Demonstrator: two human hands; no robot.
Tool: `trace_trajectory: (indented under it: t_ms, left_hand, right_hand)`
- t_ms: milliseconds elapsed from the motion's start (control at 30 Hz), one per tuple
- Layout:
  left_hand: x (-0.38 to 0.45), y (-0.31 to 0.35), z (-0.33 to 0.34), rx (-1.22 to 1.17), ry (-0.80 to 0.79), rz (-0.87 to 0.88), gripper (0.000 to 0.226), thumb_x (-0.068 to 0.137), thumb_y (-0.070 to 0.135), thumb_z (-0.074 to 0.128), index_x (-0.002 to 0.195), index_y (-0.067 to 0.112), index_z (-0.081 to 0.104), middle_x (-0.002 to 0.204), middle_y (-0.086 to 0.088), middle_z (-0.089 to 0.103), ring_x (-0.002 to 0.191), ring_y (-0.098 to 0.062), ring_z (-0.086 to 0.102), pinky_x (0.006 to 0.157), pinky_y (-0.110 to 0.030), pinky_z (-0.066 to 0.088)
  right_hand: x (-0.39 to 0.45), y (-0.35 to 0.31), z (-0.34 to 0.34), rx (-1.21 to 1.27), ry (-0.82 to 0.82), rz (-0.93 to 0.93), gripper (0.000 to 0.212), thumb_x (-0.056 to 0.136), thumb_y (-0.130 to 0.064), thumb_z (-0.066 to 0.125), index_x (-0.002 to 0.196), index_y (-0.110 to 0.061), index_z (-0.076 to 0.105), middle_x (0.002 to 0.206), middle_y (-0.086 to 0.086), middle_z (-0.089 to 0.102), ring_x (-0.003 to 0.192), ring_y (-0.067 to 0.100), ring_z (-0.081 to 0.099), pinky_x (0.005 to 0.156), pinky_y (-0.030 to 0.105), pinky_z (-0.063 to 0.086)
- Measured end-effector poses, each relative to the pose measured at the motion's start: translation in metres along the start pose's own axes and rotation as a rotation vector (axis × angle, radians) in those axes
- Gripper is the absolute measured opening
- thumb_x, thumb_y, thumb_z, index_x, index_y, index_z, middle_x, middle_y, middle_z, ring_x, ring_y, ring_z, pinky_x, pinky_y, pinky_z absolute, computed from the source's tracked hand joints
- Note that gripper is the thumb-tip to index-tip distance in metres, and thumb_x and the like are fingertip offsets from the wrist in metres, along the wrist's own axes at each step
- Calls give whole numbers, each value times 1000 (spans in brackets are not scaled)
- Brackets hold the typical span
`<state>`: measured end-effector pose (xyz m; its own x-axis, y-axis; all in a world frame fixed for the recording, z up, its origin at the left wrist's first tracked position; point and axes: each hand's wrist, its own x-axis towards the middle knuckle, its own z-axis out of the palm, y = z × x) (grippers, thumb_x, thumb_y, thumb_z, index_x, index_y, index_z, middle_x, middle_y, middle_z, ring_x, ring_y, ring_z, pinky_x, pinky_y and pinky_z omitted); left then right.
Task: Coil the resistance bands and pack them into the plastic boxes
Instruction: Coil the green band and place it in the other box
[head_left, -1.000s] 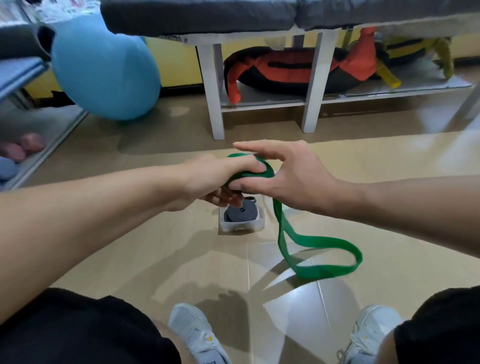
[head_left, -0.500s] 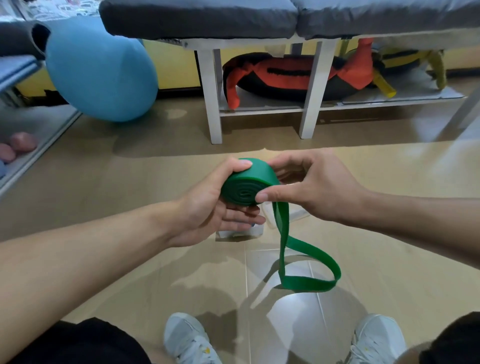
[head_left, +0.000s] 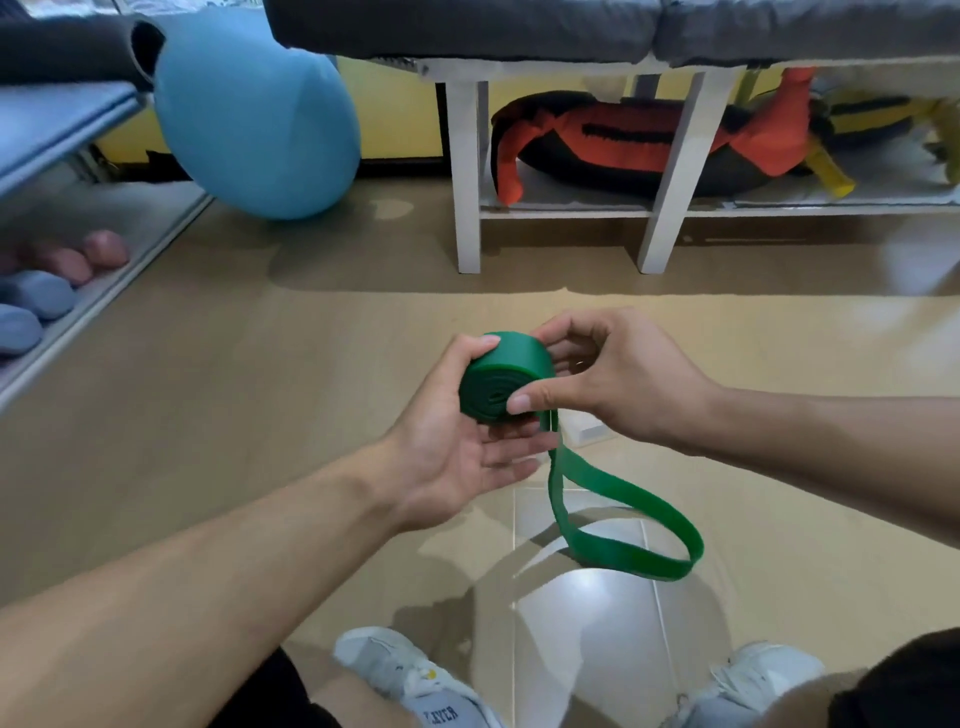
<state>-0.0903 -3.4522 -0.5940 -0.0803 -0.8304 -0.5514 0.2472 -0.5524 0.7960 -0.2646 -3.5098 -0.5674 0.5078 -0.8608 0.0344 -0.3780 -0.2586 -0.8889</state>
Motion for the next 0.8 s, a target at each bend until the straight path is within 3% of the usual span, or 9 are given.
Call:
trace_trajectory:
  t_ms: [67, 167, 267, 333, 400, 467, 567, 700, 800]
  left_hand:
    - [4, -9, 1, -61, -10, -25, 58, 84, 65, 54, 99, 12, 73, 95, -14, 69, 89, -28, 75, 89, -40, 56]
    - [10, -15, -4, -31, 0, -34, 56, 89, 59, 55, 116, 13, 71, 113, -16, 73, 104, -29, 73, 98, -45, 55]
    - [20, -11, -4, 162, 83, 72, 38, 91, 45, 65, 116, 17, 70, 107, -5, 76, 102, -22, 73, 97, -44, 57]
    - [26, -12, -2, 268, 84, 127, 48, 79, 49, 77, 116, 19, 69, 106, 0, 79, 100, -16, 75, 87, -36, 59]
    - [35, -20, -1, 280, 122, 125, 63, 60, 54, 81, 111, 18, 72, 101, 0, 80, 97, -19, 76, 87, -35, 59]
    - [45, -29, -4, 275, 188, 140, 53, 61, 46, 80, 102, 13, 74, 87, -2, 78, 88, -22, 76, 81, -32, 57]
    - [57, -35, -15, 225, 226, 139, 27, 73, 29, 87, 93, 15, 78, 79, 1, 79, 72, -10, 75, 64, -20, 56]
    - [78, -40, -36, 211, 209, 83, 39, 68, 34, 89, 101, 15, 79, 93, -8, 80, 70, -12, 71, 75, -27, 60]
    - [89, -44, -48, 153, 199, 39, 38, 73, 32, 87, 105, 13, 79, 86, -7, 79, 65, -13, 70, 69, -24, 58]
  right_hand:
    - [0, -2, 0, -69, -13, 8, 37, 63, -34, 93, 94, -24, 75, 83, -11, 78, 74, 5, 74, 71, 22, 59]
    - [2, 2, 5, -254, -6, 26, 35, 67, -37, 92, 96, -26, 76, 81, -13, 77, 72, 1, 72, 67, 19, 60]
    - [5, 9, 6, -363, 0, 49, 35, 69, -35, 91, 100, -25, 77, 84, -13, 76, 73, 0, 70, 68, 18, 60]
    - [9, 12, 11, -390, 18, 62, 30, 69, -34, 89, 96, -27, 77, 80, -13, 75, 71, 1, 69, 66, 21, 59]
    - [12, 18, 24, -425, 20, 55, 25, 67, -30, 86, 90, -26, 77, 74, -9, 74, 68, 7, 68, 66, 30, 58]
    - [15, 27, 39, -398, 25, 34, 24, 63, -23, 83, 86, -24, 77, 71, -6, 73, 67, 10, 66, 65, 33, 56]
    - [19, 48, 51, -290, 51, 58, 27, 66, -20, 84, 91, -28, 78, 79, -6, 75, 75, 10, 68, 70, 31, 54]
    - [25, 83, 59, -138, 43, 96, 58, 61, -35, 94, 116, -32, 75, 102, -20, 76, 97, -6, 68, 92, 24, 55]
    - [31, 99, 68, -80, 53, 123, 57, 60, -33, 96, 113, -31, 75, 99, -25, 73, 99, -10, 66, 93, 15, 51]
